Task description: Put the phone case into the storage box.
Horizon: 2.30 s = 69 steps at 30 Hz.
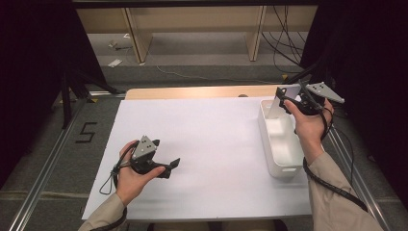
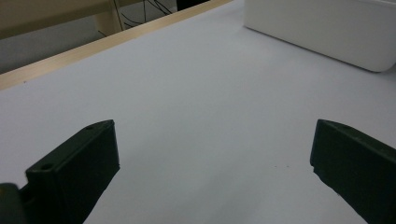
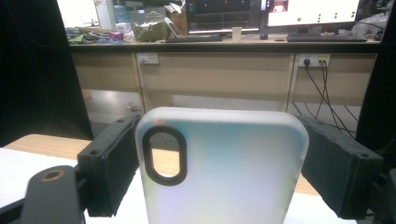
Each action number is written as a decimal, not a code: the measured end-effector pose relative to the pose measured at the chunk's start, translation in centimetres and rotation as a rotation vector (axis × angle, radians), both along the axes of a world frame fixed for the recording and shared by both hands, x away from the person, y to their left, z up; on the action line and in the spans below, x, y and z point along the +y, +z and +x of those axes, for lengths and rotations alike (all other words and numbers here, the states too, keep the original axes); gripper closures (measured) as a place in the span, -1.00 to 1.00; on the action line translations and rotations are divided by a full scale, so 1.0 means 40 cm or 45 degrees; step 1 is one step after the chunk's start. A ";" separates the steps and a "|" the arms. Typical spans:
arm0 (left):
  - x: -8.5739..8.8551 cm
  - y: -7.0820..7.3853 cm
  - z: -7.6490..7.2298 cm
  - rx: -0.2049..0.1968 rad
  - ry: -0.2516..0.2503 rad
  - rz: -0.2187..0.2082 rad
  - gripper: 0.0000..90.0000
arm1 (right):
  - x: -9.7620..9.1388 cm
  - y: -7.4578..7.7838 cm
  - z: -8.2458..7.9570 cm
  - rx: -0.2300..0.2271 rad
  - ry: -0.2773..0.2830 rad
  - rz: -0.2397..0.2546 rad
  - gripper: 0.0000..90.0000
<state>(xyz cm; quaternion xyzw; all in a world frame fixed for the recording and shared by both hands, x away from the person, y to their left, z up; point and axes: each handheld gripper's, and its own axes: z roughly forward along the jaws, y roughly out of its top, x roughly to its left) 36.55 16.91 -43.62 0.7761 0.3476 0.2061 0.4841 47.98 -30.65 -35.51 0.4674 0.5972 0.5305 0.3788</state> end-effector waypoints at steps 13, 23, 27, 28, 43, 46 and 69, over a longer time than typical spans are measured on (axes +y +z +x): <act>-0.001 -0.001 0.000 0.002 -0.003 0.000 -0.99 | 0.000 -0.004 0.007 0.005 -0.006 0.001 -0.60; -0.001 -0.002 0.000 0.002 -0.002 0.001 -0.99 | 0.000 -0.007 0.013 0.010 -0.010 -0.001 -0.60; -0.001 -0.002 0.000 0.002 -0.002 0.000 -0.99 | -0.001 -0.007 0.015 0.011 -0.012 -0.001 -0.60; -0.001 -0.002 0.001 0.002 -0.002 0.000 -0.99 | -0.002 -0.007 0.016 0.011 -0.012 -0.002 -0.60; 0.000 -0.002 0.001 0.002 -0.002 0.003 -0.99 | -0.003 -0.007 0.025 0.010 -0.016 -0.006 -0.60; 0.000 -0.002 0.001 0.001 -0.001 0.003 -0.99 | -0.003 -0.007 0.027 0.011 -0.014 -0.009 -0.60; 0.000 -0.002 0.001 0.002 -0.003 0.005 -0.99 | 0.008 -0.013 0.042 0.015 -0.009 -0.020 -0.60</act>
